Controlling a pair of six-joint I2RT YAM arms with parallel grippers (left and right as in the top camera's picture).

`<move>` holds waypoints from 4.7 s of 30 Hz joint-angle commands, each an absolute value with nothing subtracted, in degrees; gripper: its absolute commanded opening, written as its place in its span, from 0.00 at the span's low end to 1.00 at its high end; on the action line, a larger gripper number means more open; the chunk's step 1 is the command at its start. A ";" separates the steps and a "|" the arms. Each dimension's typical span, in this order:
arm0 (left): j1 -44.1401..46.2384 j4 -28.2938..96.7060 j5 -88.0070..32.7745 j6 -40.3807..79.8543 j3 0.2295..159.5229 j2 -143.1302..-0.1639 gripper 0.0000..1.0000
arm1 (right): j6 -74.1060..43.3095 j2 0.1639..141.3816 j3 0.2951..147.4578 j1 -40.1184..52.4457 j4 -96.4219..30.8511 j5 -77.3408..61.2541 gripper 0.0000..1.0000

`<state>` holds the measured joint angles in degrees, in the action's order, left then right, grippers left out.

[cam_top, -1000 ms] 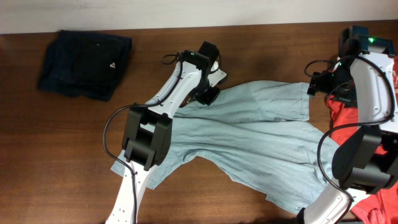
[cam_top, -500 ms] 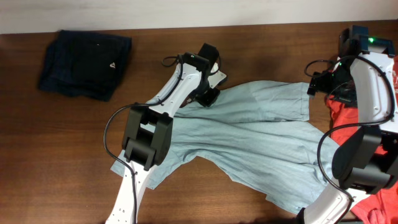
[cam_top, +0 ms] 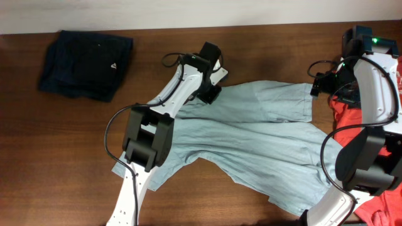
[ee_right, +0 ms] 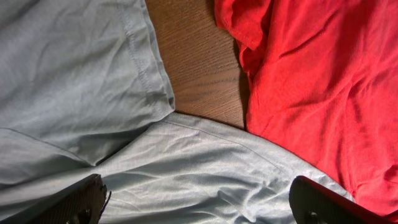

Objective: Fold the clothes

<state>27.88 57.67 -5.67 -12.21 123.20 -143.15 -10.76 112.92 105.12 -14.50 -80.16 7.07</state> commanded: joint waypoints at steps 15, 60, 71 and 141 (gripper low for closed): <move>19.88 48.82 -1.39 -9.13 121.82 -148.07 0.19 | -11.46 110.74 106.04 -14.66 -80.14 7.57 0.99; 10.61 71.53 -18.22 -0.47 166.82 -147.39 0.04 | -11.46 110.74 106.04 -14.66 -80.14 7.57 0.99; 24.14 71.55 -10.02 -1.32 165.88 -151.85 0.00 | -11.46 110.74 106.04 -14.66 -80.14 7.57 0.99; 17.06 35.00 -19.92 6.61 179.94 -162.71 0.38 | -11.46 110.74 106.04 -14.66 -80.14 7.57 0.99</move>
